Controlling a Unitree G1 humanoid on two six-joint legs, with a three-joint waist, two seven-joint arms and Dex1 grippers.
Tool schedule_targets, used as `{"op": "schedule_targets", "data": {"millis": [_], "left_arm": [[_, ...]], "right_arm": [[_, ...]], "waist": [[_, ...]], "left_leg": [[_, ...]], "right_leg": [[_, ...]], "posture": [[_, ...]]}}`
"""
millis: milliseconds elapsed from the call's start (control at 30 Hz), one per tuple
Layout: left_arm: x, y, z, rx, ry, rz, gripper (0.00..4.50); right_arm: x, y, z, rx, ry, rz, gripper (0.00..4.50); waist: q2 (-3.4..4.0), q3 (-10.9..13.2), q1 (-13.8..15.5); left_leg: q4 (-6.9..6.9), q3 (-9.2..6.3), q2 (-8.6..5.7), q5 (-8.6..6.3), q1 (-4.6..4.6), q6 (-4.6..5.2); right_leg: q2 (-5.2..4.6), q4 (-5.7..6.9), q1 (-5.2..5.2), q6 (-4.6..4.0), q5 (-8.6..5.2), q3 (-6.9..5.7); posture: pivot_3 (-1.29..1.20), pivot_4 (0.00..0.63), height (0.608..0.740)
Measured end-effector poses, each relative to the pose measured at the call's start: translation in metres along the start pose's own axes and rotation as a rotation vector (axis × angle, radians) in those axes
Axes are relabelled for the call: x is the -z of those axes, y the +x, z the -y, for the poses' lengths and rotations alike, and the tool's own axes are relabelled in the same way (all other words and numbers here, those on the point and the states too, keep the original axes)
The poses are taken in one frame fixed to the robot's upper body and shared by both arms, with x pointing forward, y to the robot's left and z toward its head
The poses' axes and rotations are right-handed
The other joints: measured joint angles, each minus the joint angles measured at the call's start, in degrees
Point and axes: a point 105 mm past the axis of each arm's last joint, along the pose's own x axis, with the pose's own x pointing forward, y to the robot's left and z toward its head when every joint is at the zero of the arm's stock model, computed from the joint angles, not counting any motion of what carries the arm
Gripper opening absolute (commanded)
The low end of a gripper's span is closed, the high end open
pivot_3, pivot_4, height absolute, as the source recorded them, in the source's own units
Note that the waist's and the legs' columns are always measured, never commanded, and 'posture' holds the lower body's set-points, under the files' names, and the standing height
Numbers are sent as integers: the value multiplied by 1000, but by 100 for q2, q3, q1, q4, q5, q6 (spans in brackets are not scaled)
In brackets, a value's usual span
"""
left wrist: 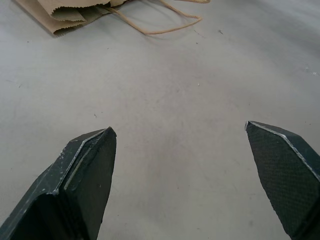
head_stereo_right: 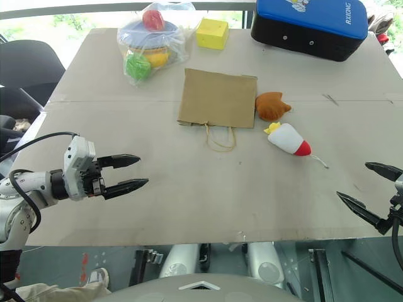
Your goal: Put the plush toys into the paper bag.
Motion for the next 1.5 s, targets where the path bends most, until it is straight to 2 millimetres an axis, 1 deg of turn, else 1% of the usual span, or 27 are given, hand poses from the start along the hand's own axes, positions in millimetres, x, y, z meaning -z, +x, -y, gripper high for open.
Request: {"op": "schedule_targets", "data": {"millis": [67, 100, 133, 200, 267, 367, 400, 433, 500, 533, 567, 600, 633, 667, 767, 867, 933, 1000, 1033, 1067, 1100, 1133, 1167, 1233, 1267, 1367, 1500], "left_arm": [[-2, 4, -3, 2, 7, 6, 4450], [-11, 13, -8, -1, 33, 39, 4450], [-29, 30, -14, 2, 86, 88, 4450], [-55, 51, -14, 39, 170, 133, 4450], [-66, 65, -15, 45, 253, 110, 4450], [-67, 84, -23, 52, 360, 27, 4500], [-68, 92, -23, 67, 402, 10, 4500], [-69, 98, -23, 80, 431, 2, 4500], [-68, 102, -24, 88, 455, -5, 4500], [-65, 108, -25, 98, 492, -26, 4500], [-65, 116, -30, 98, 546, -39, 4500], [-73, 138, -33, 111, 682, -44, 4500], [-76, 149, -31, 127, 743, -45, 4500], [-78, 161, -29, 144, 792, -39, 4500], [-79, 183, -25, 181, 869, -18, 4500], [-77, 193, -25, 198, 910, -14, 3599], [-75, 197, -25, 215, 923, -23, 2595], [-73, 200, -24, 235, 873, -15, 1617], [-74, 202, -23, 240, 804, 1, 1166], [-75, 202, -24, 241, 752, 15, 840], [-78, 201, -25, 243, 683, 35, 329], [-85, 195, -29, 247, 520, 77, 15], [-92, 189, -32, 248, 394, 110, 15], [-98, 184, -33, 251, 319, 134, 15], [-106, 178, -34, 258, 185, 165, 15], [-132, 157, -37, 247, -87, 253, 15], [-168, 128, -29, 250, -330, 334, 15]], "right_arm": [[-1, -1, 1, 19, -4, 6, 4500], [-2, 0, 2, 43, -6, 20, 4500], [-10, 4, 3, 80, -44, 60, 4500], [-29, 13, -4, 88, -135, 104, 4500], [-39, 19, -13, 99, -174, 108, 4500], [-39, 30, -26, 29, -78, 109, 3614], [-42, 34, -32, -2, -55, 125, 3239], [-45, 37, -37, -28, -49, 135, 2616], [-48, 38, -41, -42, -46, 142, 1894], [-52, 39, -46, -57, -50, 151, 1789], [-50, 41, -49, -62, -34, 141, 1371], [-54, 48, -60, -98, -21, 158, 919], [-58, 50, -66, -109, -25, 173, 414], [-61, 51, -69, -114, -28, 181, 76], [-61, 54, -73, -109, -22, 180, 76], [-57, 58, -76, -109, -8, 163, 0], [-59, 59, -77, -99, -11, 172, 0], [-60, 61, -79, -98, -9, 180, 0], [-60, 62, -79, -91, -9, 183, 0], [-61, 63, -80, -89, -10, 187, 0], [-61, 63, -80, -83, -8, 189, 0], [-61, 65, -78, -63, -6, 193, 0], [-62, 67, -77, -46, -7, 198, 0], [-63, 68, -76, -31, -11, 198, 0], [-64, 71, -73, -4, -22, 202, 0], [-71, 81, -63, 57, -51, 220, 0], [-77, 97, -49, 110, -32, 237, 0]], "waist": [[3, 0, 22], [10, -3, 81], [11, -2, 141], [8, -5, 129], [2, -18, 88], [3, -18, 58], [3, -18, 68], [3, -18, 72], [4, -18, 80], [4, -18, 82], [4, -18, 95], [3, -19, 155], [3, -20, 168], [3, -21, 175], [-1, -22, 105], [-1, -22, 63], [-1, -22, 63], [-1, -22, 65], [-1, -22, 66], [-1, -22, 63], [-1, -22, 63], [-1, -22, 53], [-1, -22, 37], [1, -23, 19], [0, -22, 1], [0, -22, -41], [9, -24, -32]], "left_leg": [[0, -2, -1, 0, 0, 0], [3, -18, -32, 0, 3, 0], [12, -26, -37, 0, 5, 0], [18, -30, -51, 0, 3, 0], [15, -31, -57, -8, 27, 15], [6, -42, -63, -22, 39, 38], [6, -45, -64, -23, 36, 39], [6, -47, -65, -24, 33, 40], [6, -50, -66, -24, 33, 41], [6, -56, -65, -26, 30, 44], [7, -60, -65, -26, 29, 45], [16, -57, -76, -26, 25, 45], [20, -57, -79, -26, 26, 45], [23, -59, -80, -27, 28, 46], [31, -68, -80, -43, 24, 73], [31, -74, -78, -50, 27, 85], [30, -76, -78, -50, 27, 85], [30, -75, -77, -50, 26, 85], [32, -75, -77, -50, 26, 85], [35, -76, -76, -50, 23, 85], [37, -76, -76, -50, 23, 85], [38, -77, -75, -50, 22, 85], [38, -81, -74, -50, 22, 85], [38, -86, -73, -50, 22, 85], [40, -94, -72, -50, 18, 85], [58, -111, -68, -50, 5, 85], [68, -130, -65, -49, -7, 84]], "right_leg": [[-2, -1, 3, 0, 0, -2], [-7, -2, 14, 1, -1, -19], [-9, -1, 24, 6, -1, -27], [-18, 0, 28, 4, 3, -25], [-23, -1, 48, 9, -1, -7], [-25, -13, 59, 19, -10, 1], [-25, -18, 60, 19, -9, -2], [-26, -21, 60, 19, -9, -4], [-27, -25, 62, 19, -9, -6], [-28, -32, 65, 20, -9, -11], [-28, -35, 67, 20, -9, -16], [-33, -42, 86, 20, -8, -40], [-36, -48, 93, 21, -8, -40], [-38, -54, 102, 21, -8, -41], [-42, -60, 102, 27, -10, -28], [-39, -58, 101, 32, -13, -26], [-38, -55, 101, 33, -13, -34], [-38, -54, 102, 33, -13, -36], [-38, -54, 102, 33, -13, -36], [-39, -54, 101, 33, -14, -37], [-39, -54, 101, 34, -14, -37], [-38, -53, 101, 34, -14, -37], [-38, -53, 101, 34, -14, -40], [-38, -52, 101, 34, -15, -41], [-38, -51, 101, 34, -15, -45], [-38, -49, 99, 34, -15, -56], [-41, -47, 95, 36, -16, -68]], "posture": [[0, 150, 740], [0, 150, 740], [0, 150, 740], [0, 150, 740], [0, 150, 740], [0, 150, 740], [0, 150, 740], [0, 150, 740], [0, 150, 740], [0, 150, 740], [0, 150, 740], [0, 150, 740], [0, 150, 740], [0, 150, 740], [0, 150, 740], [0, 150, 740], [0, 150, 740], [0, 150, 740], [0, 150, 740], [0, 150, 740], [0, 150, 740], [0, 150, 740], [0, 150, 740], [0, 150, 740], [0, 150, 740], [0, 150, 740], [0, 150, 740]]}}
